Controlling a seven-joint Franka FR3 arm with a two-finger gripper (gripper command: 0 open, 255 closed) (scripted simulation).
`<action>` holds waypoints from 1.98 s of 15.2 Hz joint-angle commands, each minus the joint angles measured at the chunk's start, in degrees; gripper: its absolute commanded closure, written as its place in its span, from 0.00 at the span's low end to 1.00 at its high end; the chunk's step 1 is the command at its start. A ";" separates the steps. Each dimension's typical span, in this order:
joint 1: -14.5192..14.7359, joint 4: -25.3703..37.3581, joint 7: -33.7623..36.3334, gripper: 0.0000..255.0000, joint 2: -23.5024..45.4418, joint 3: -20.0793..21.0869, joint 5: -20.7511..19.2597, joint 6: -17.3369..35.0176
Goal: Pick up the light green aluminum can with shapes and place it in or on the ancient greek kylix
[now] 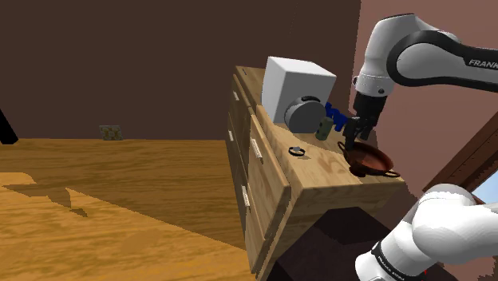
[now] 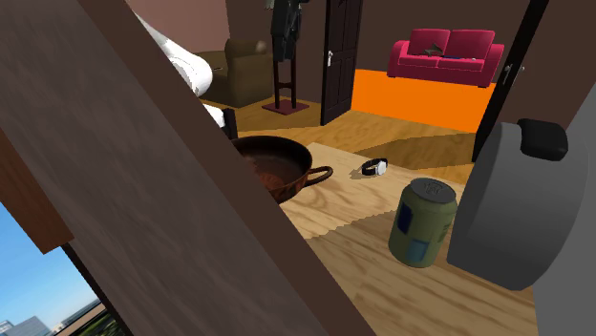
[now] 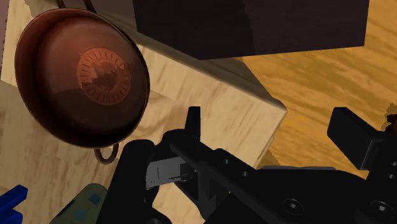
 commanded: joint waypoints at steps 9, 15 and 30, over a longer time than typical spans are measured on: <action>-2.79 3.25 -8.80 0.00 10.97 -8.10 -5.86 10.11; -4.02 8.72 -15.31 0.00 21.23 -13.68 -7.58 16.89; -7.85 33.61 -34.16 0.00 52.10 -23.33 1.20 26.09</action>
